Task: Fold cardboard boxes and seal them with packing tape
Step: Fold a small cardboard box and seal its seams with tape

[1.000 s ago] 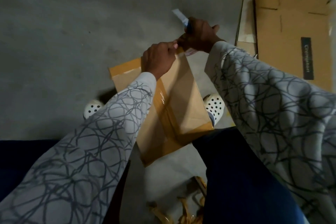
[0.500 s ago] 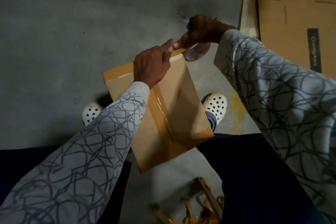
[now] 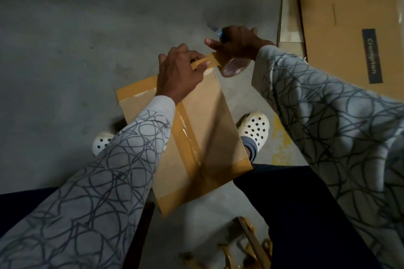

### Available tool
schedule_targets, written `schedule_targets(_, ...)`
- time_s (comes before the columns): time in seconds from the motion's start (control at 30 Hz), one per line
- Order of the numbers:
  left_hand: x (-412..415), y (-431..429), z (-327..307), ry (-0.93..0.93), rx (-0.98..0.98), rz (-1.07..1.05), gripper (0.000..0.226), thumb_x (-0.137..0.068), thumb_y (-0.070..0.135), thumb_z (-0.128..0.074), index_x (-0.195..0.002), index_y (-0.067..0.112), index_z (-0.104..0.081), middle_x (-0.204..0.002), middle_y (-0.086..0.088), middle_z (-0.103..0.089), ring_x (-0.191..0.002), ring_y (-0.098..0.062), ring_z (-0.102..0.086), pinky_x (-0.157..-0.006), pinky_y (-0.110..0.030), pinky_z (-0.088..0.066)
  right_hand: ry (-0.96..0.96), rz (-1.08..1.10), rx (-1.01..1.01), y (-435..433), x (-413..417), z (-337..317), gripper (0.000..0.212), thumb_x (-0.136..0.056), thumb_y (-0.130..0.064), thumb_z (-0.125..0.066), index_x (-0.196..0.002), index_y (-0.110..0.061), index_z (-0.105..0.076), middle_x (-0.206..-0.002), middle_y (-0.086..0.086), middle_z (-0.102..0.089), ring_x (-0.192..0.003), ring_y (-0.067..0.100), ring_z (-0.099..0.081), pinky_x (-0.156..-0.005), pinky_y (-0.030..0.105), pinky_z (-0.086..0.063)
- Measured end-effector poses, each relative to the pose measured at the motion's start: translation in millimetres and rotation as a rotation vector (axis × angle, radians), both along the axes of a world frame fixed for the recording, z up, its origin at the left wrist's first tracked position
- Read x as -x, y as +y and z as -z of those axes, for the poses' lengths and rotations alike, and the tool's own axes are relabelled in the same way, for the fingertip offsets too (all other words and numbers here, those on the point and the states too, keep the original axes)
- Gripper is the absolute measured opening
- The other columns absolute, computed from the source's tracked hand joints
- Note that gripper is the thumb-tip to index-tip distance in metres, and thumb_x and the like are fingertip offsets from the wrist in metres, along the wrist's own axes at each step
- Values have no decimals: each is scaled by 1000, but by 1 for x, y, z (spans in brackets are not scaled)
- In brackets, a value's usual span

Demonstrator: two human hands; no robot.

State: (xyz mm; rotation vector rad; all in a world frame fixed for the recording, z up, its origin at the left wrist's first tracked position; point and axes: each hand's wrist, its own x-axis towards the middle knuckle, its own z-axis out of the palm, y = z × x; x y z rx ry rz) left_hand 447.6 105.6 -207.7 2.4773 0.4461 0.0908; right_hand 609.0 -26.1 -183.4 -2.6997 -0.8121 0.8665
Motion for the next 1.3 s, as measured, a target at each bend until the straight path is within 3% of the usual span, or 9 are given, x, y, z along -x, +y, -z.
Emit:
schedule_targets(0.13, -10, -5, -9, 75, 99, -106, 25, -82, 53, -70, -92, 30, -76, -94, 8, -65, -97, -18, -59, -95, -42, -37, 1, 78, -43, -6, 1, -8, 62, -96, -74, -34, -92, -17, -58, -100, 3, -61, -99, 24, -59, -109, 52, -32)
schedule_targets(0.23, -31, 0, -20, 191, 308, -180, 26, -72, 44, -71, -75, 19, -76, -77, 2, -71, -85, -23, -67, -92, -41, -52, 15, 114, -107, -6, 1, -13, 61, -101, -69, -26, -81, -20, -55, -102, 8, -64, -96, 25, -59, -92, 36, -28)
schedule_targets(0.4, -78, -2, -23, 426, 734, -22, 28, -100, 20, -58, -122, 14, -73, -112, -4, -71, -94, -14, -62, -71, -16, -50, 238, 360, -353, -7, -7, -1, 70, -103, -66, -14, -92, -21, -67, -81, -7, -57, -76, 11, -53, -89, 35, -36)
schedule_targets(0.5, -92, 0, -15, 542, 766, 112, 22, -102, 21, -53, -108, 20, -74, -103, 6, -71, -98, -12, -60, -82, -28, -45, 266, 468, -401, -15, -10, 1, 69, -105, -61, -16, -127, -13, -60, -97, -3, -60, -92, 17, -60, -96, 39, -45)
schedule_targets(0.6, -92, 5, -3, 567, 959, 91, 20, -103, 16, -52, -92, 19, -69, -75, 10, -66, -71, -6, -59, -71, -24, -46, 114, 533, -367, -23, -9, 1, 55, -98, -56, -23, -115, -13, -53, -105, 12, -62, -104, 35, -63, -100, 56, -48)
schedule_targets(0.77, -90, 9, 3, 581, 1265, -4, 19, -101, 11, -52, -115, 7, -64, -94, -5, -65, -77, -14, -58, -76, -26, -48, -42, 456, -341, -41, 24, -34, 38, -106, -35, -41, -111, -4, -63, -96, 10, -65, -93, 31, -67, -76, 37, -55)
schedule_targets(0.83, -91, 10, 4, 562, 1295, -28, 20, -93, 9, -57, -111, 7, -66, -94, -7, -66, -79, -17, -58, -78, -29, -49, -9, 307, -326, -51, 45, -51, 34, -104, -31, -44, -97, -6, -66, -88, 11, -72, -79, 28, -70, -75, 44, -60)
schedule_targets(1.03, -100, 4, -4, 600, 1186, -17, 21, -95, 17, -63, -113, 9, -71, -88, -4, -73, -62, -14, -59, -64, -25, -50, 192, 142, -121, -69, 70, -71, 28, -102, -17, -45, -89, -6, -67, -63, 1, -72, -51, 8, -68, -50, 13, -49)
schedule_targets(1.3, -104, -17, -19, 521, 1071, 45, 20, -100, 16, -58, -115, 7, -65, -64, 6, -68, -37, -2, -55, -40, -12, -41, -7, 65, -82, -64, 75, -56, 21, -96, -16, -50, -101, -3, -66, -78, 13, -73, -76, 32, -70, -78, 46, -58)
